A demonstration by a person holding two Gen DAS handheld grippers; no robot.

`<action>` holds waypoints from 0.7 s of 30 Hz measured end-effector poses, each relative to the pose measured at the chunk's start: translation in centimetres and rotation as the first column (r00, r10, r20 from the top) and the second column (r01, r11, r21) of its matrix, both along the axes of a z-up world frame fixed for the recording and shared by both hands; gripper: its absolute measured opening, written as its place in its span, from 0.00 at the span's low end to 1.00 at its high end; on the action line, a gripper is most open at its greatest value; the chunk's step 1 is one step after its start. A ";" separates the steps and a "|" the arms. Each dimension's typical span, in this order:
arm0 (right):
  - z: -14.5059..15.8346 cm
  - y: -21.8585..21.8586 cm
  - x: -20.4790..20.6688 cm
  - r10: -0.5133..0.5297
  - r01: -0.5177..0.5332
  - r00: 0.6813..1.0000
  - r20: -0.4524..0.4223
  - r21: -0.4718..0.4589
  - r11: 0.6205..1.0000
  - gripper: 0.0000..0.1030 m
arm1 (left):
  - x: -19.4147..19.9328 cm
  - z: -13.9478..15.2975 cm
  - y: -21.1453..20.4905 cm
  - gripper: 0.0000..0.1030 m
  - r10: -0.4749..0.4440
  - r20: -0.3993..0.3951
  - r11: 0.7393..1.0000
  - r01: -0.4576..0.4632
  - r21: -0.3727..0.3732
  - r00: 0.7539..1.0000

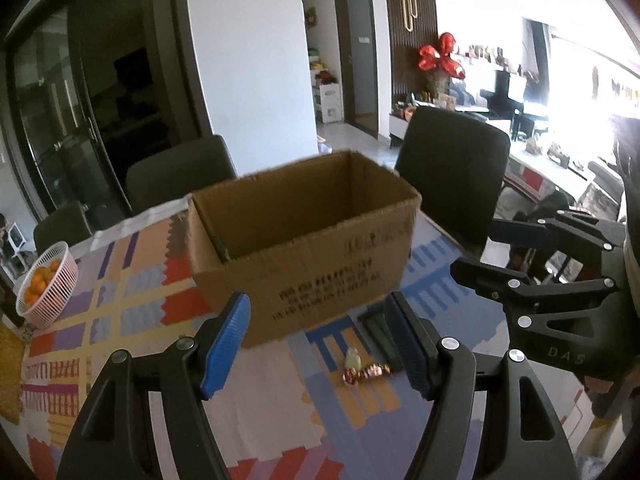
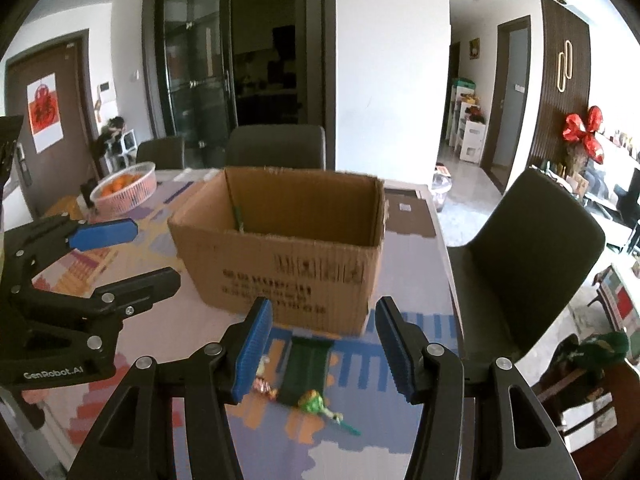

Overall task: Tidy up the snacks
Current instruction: 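Move both tools back toward the gold candy and second lollipop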

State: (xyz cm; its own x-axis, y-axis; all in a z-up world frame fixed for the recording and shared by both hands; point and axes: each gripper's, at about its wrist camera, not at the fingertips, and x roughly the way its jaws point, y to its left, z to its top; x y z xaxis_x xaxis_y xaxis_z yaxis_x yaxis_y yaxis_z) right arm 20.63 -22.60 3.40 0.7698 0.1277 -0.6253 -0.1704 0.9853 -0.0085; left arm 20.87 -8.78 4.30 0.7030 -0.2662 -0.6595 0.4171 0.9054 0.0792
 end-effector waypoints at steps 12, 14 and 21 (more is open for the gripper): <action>-5.0 0.2 -1.1 0.014 -0.017 0.990 -0.138 -0.018 1.000 0.53 | -1.1 -4.5 -1.1 0.67 -0.128 -0.086 0.991 0.131 0.029 0.988; -5.7 0.3 -1.2 0.017 -0.021 0.988 -0.154 -0.025 0.999 0.53 | -0.9 -5.3 -1.3 0.67 -0.148 -0.102 0.988 0.152 0.034 0.984; -8.4 0.8 -0.8 0.035 -0.045 0.973 -0.227 -0.042 0.998 0.53 | 0.1 -8.3 -1.7 0.61 -0.186 -0.177 0.979 0.198 0.053 0.967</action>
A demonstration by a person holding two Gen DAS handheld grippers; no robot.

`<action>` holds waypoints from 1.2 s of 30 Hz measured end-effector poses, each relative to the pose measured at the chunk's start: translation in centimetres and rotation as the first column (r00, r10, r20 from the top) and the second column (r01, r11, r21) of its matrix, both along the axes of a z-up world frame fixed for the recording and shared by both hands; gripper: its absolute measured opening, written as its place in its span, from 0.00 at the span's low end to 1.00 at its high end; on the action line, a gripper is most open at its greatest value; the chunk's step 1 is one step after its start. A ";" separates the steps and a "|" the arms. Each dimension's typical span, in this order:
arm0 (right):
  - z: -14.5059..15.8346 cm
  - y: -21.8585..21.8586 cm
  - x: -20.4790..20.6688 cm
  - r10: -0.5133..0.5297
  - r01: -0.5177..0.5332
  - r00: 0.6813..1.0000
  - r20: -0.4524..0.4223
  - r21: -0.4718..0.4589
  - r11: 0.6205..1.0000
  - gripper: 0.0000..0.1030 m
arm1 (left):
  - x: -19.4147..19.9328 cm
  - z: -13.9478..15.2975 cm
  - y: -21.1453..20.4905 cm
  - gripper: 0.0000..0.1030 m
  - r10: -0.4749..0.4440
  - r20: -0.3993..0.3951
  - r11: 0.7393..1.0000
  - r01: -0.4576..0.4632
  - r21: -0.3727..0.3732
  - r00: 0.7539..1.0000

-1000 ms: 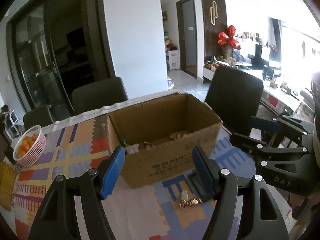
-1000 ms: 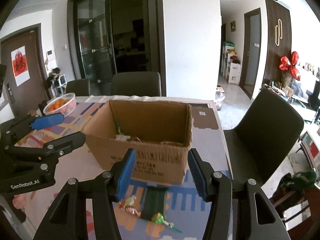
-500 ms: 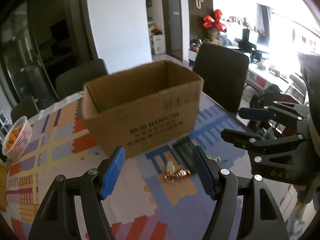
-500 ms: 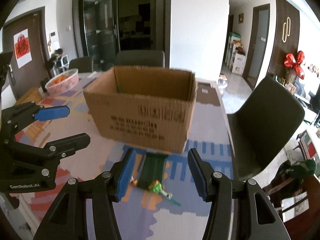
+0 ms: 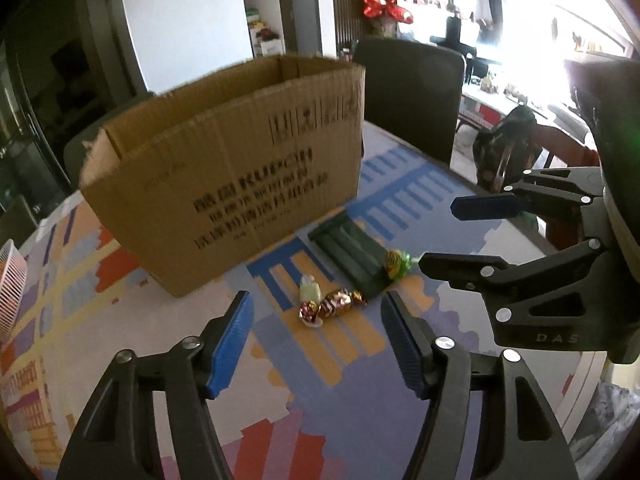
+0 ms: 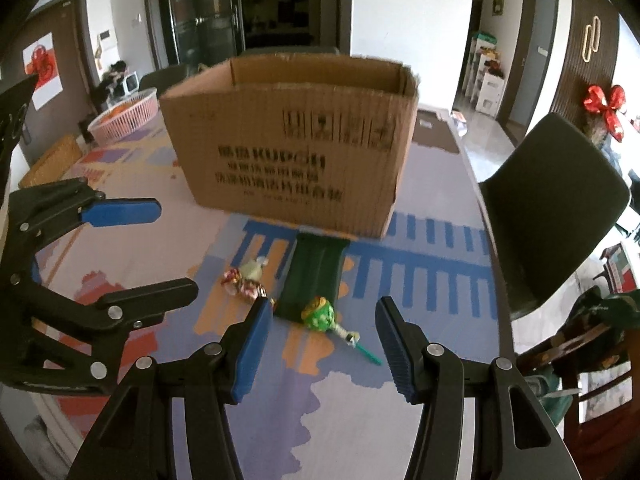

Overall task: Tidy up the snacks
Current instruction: 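Move both tools back toward the gold candy and second lollipop, then grasp the gold-wrapped candy with the left tool while the right tool grasps the green lollipop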

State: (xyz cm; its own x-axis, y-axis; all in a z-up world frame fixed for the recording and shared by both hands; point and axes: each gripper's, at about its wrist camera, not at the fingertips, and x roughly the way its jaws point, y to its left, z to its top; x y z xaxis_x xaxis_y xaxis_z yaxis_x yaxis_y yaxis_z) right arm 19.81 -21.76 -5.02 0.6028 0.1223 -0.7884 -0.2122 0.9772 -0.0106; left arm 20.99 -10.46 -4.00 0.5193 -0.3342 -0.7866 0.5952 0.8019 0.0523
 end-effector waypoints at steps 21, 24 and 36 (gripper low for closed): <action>-5.0 -0.5 2.9 -0.004 0.005 0.990 -0.142 0.006 1.000 0.49 | 3.5 -5.0 -2.6 0.36 -0.166 -0.153 0.979 0.181 0.095 0.974; -5.2 -0.6 3.1 -0.001 0.003 0.989 -0.151 0.015 1.000 0.47 | 3.6 -5.0 -2.7 0.36 -0.167 -0.151 0.979 0.182 0.091 0.974; -6.0 -0.6 3.9 0.019 -0.010 0.986 -0.164 0.055 0.998 0.42 | 3.9 -5.1 -3.3 0.24 -0.167 -0.195 0.983 0.178 0.043 0.967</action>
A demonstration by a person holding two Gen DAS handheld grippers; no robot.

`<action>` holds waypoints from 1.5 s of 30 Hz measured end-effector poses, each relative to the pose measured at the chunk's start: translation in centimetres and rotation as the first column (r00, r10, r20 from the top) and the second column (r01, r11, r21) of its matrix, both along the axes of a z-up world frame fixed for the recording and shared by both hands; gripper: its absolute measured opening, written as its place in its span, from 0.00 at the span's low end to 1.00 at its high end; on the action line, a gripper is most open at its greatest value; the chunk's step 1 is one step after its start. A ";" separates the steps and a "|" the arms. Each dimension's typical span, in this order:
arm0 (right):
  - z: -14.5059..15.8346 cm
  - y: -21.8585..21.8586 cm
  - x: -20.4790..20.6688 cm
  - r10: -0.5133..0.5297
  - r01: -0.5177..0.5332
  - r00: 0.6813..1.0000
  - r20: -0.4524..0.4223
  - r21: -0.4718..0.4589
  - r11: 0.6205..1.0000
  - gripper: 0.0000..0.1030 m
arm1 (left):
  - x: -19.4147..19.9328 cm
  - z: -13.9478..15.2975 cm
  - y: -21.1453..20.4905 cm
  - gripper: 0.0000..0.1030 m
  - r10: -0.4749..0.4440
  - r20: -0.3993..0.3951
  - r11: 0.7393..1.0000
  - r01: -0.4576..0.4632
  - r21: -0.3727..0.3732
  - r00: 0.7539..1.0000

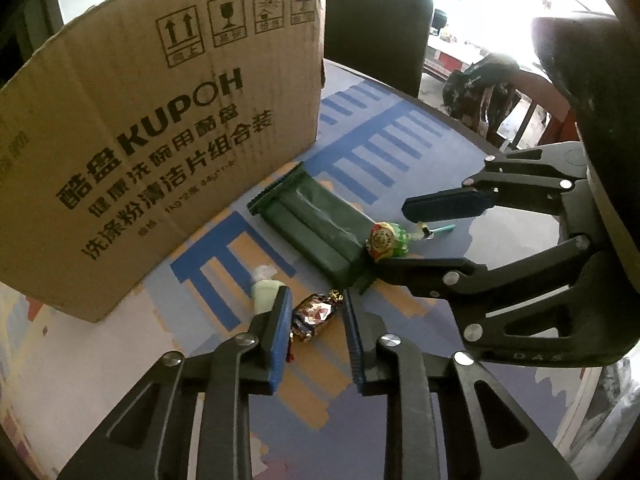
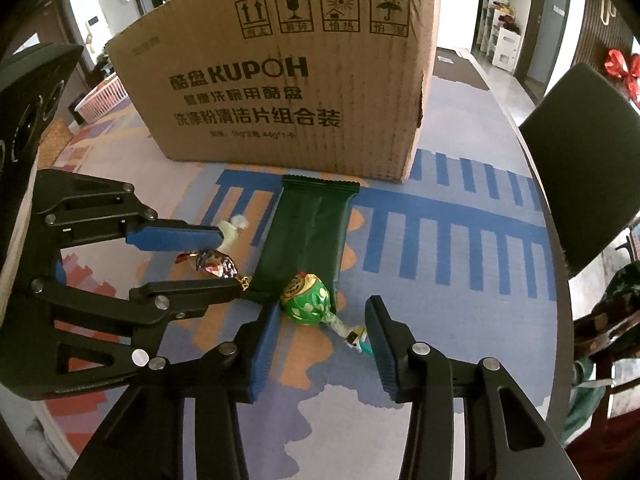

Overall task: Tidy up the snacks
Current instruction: 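Grasp the gold-wrapped candy with the left tool while the right tool grasps the green lollipop, then carry the candy and lollipop into the cardboard box and open both tools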

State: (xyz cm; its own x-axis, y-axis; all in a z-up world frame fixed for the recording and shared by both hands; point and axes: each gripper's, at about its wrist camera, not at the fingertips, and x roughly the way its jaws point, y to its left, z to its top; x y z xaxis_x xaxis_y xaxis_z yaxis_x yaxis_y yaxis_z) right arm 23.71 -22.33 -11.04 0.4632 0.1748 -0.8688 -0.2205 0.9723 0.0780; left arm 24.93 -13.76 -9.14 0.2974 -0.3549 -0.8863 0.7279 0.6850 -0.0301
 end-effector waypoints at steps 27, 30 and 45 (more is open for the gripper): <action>0.8 -0.2 -1.1 -0.024 0.023 1.000 0.002 0.071 0.997 0.24 | -1.7 1.7 2.1 0.18 0.164 -0.050 0.980 -0.168 -0.110 0.985; 1.4 -0.1 -1.5 -0.027 0.026 0.999 0.018 0.070 0.997 0.24 | -1.9 2.5 2.7 0.18 0.191 -0.040 0.972 -0.195 -0.130 0.981; 6.4 0.1 -2.9 -0.059 0.042 0.986 0.155 0.110 0.993 0.24 | -2.8 7.3 4.1 0.18 0.291 0.052 0.934 -0.272 -0.230 0.955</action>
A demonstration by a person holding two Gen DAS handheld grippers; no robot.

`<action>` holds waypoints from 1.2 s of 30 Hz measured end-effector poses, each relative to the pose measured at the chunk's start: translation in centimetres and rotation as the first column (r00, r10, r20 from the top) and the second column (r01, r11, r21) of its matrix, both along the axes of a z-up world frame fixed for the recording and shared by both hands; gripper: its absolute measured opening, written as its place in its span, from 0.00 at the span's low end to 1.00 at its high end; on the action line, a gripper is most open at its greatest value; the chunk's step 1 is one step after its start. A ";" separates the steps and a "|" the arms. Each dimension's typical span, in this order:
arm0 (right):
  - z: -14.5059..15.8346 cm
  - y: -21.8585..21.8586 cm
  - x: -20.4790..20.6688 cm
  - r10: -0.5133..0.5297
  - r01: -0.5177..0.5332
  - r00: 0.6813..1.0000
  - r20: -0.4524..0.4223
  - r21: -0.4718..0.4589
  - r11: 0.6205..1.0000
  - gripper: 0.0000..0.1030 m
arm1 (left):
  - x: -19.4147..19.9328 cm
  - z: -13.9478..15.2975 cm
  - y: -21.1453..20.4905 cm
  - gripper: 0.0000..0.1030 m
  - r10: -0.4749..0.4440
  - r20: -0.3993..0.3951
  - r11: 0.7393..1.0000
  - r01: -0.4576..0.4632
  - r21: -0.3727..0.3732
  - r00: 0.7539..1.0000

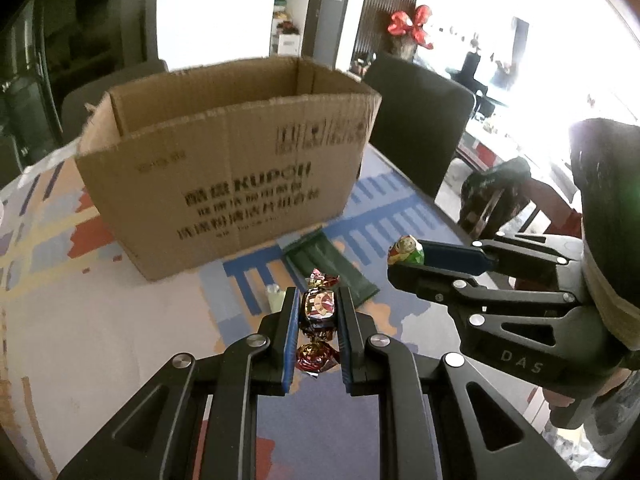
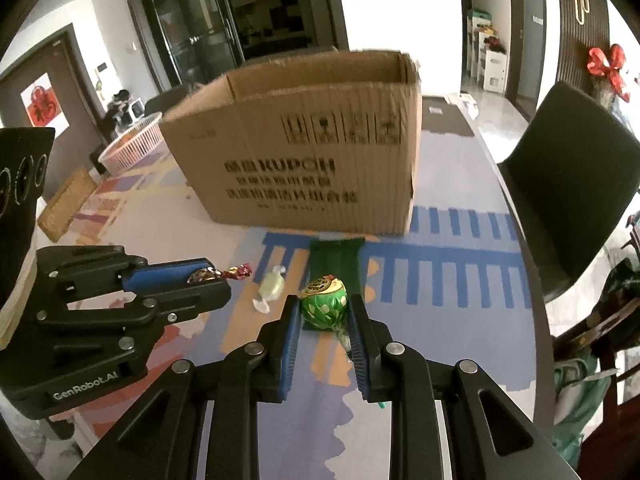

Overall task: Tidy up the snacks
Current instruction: 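Carry the candy and lollipop into the cardboard box and open both tools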

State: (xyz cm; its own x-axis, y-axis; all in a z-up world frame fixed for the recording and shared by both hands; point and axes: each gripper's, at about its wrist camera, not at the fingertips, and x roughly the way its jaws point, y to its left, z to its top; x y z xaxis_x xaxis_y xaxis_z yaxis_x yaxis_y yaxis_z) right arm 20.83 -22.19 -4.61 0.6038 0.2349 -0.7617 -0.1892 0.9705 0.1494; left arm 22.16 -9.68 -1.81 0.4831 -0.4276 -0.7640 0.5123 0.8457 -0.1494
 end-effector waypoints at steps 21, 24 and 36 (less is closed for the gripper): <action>7.0 0.3 1.7 -0.030 0.020 0.983 0.181 0.056 0.998 0.24 | 2.3 7.5 1.8 0.18 0.119 0.174 0.991 -0.107 -0.078 0.977; 8.1 0.3 2.5 -0.035 0.021 0.978 0.207 0.068 0.997 0.24 | 2.9 8.4 2.2 0.18 0.139 0.197 0.989 -0.124 -0.085 0.971; 11.8 0.9 6.3 -0.033 0.014 0.962 0.271 0.074 0.997 0.24 | 6.2 11.3 3.0 0.18 0.187 0.254 0.982 -0.171 -0.084 0.949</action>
State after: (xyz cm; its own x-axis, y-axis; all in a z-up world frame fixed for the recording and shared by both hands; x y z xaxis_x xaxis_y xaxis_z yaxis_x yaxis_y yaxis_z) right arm 27.14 -21.28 7.22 0.7918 0.2657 -0.5500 -0.2094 0.9639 0.1642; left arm 28.40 -6.66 9.44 0.7342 -0.3572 -0.5774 0.3811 0.9206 -0.0850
